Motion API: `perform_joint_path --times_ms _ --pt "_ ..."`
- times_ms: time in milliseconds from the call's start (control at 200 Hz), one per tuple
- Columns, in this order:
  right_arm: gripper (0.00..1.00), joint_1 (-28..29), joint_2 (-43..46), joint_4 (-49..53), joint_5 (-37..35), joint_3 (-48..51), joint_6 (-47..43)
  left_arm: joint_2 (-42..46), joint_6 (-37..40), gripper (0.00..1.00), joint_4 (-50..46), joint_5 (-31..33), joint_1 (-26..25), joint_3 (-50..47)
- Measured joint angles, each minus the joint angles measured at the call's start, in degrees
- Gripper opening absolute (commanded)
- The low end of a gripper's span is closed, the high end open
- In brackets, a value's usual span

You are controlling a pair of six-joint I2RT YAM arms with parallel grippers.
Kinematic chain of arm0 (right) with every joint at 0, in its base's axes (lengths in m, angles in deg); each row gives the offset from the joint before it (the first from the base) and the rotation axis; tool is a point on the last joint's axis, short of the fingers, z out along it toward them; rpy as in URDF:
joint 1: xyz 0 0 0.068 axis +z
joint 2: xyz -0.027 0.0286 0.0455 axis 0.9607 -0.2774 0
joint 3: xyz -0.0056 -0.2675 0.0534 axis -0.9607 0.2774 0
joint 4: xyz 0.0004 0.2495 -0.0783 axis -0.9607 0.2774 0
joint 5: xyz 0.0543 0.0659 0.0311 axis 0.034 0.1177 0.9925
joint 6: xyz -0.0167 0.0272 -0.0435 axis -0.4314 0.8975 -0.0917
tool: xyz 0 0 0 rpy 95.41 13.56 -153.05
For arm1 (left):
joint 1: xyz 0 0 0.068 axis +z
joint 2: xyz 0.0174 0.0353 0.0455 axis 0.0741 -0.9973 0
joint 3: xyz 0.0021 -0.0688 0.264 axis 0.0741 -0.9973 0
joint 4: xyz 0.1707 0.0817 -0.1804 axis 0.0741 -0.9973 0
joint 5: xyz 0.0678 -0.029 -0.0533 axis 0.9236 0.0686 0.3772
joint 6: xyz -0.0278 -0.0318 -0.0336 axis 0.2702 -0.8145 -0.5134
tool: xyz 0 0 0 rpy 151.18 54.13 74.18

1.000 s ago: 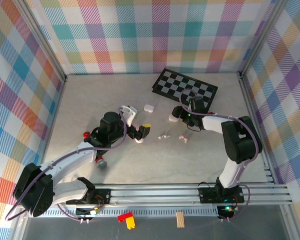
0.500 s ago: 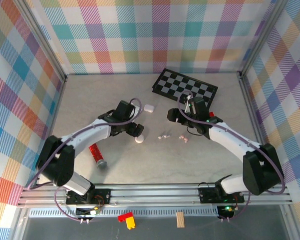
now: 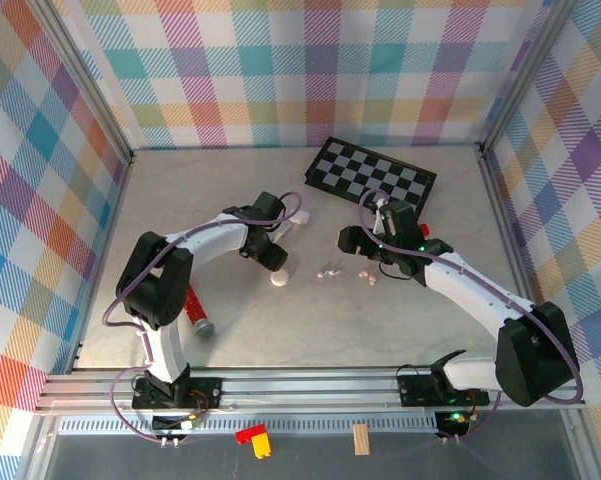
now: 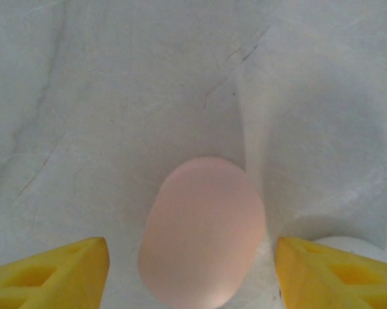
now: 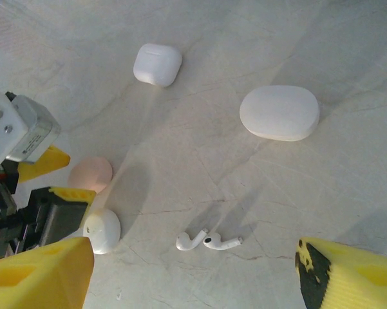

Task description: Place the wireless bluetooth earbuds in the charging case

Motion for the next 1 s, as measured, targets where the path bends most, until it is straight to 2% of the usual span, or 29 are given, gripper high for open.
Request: perform_joint_path --times_ms 50,110,280,345,415,590,790,1000 --pt "0.81 0.0 0.1 0.2 0.0 0.4 0.0 -0.5 0.1 0.64 0.0 0.1 0.1 0.3" --pt "0.81 0.0 0.4 0.3 0.0 0.7 0.0 -1.1 0.2 0.57 0.0 0.1 0.2 0.5" --pt "0.81 0.0 1.0 0.3 0.0 0.9 0.0 -2.3 0.2 0.56 0.1 -0.5 0.3 0.7" --pt "0.81 0.0 1.0 0.3 0.0 0.9 0.0 -2.3 0.3 0.44 0.2 -1.0 0.5 0.7" --pt "0.81 0.0 1.2 0.3 0.0 0.8 0.0 -2.3 0.3 0.40 0.4 -1.2 0.6 0.7" --pt "0.81 0.0 2.9 0.7 1.0 0.8 0.0 -1.5 -0.1 0.40 2.5 -1.6 0.8 -0.4" --pt "0.80 0.0 5.4 1.4 5.5 0.8 0.2 8.1 0.0 0.39 11.0 -4.5 0.8 -9.1" --pt "0.80 0.0 4.5 3.2 17.4 -3.1 0.5 21.6 2.0 0.39 26.2 -16.5 0.6 -19.0"
